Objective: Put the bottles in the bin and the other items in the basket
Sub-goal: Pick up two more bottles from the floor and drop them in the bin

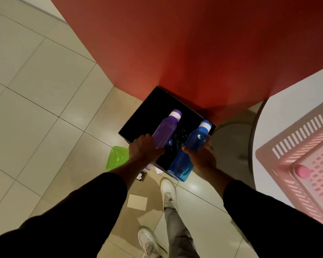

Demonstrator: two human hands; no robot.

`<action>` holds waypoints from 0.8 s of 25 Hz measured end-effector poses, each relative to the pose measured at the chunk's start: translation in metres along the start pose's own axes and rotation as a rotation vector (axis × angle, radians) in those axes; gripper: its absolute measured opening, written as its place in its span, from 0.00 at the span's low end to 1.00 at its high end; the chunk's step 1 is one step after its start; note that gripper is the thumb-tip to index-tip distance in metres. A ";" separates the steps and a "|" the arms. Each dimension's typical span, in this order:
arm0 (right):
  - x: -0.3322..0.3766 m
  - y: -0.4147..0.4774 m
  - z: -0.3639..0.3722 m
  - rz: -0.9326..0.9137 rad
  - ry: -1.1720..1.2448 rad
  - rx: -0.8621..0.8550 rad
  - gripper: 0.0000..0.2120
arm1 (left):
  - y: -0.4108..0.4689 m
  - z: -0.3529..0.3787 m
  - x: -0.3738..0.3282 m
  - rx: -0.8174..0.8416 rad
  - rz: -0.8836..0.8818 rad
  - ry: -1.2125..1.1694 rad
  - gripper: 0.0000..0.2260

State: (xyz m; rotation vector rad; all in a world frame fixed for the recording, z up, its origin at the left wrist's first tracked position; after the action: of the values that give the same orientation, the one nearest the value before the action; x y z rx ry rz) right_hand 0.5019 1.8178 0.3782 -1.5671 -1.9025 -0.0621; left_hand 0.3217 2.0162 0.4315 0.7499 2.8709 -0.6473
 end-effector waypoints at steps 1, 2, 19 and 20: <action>0.000 0.001 0.001 0.002 0.001 0.006 0.52 | 0.002 0.002 0.000 0.002 0.001 0.001 0.31; -0.001 0.004 0.006 0.017 0.012 0.012 0.52 | 0.009 0.007 -0.002 0.004 0.011 0.000 0.31; 0.003 -0.107 0.040 -0.250 -0.330 0.207 0.44 | -0.074 0.034 0.003 -0.002 0.347 0.050 0.45; 0.005 -0.124 0.034 -0.299 -0.364 0.209 0.44 | -0.094 0.032 0.008 0.014 0.374 0.062 0.49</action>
State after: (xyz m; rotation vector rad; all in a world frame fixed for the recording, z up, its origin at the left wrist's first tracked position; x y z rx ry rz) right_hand 0.3764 1.8018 0.3993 -1.2054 -2.3288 0.3033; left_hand 0.2682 1.9320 0.4368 1.2854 2.6677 -0.5999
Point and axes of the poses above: each hand's wrist, its own y-axis towards the middle knuckle, its own z-axis out of the palm, x = y × z, the point moved 10 cm from there along y, towards the middle knuckle, and after that the axes turned 10 degrees about -x, right-handed, at the moved point
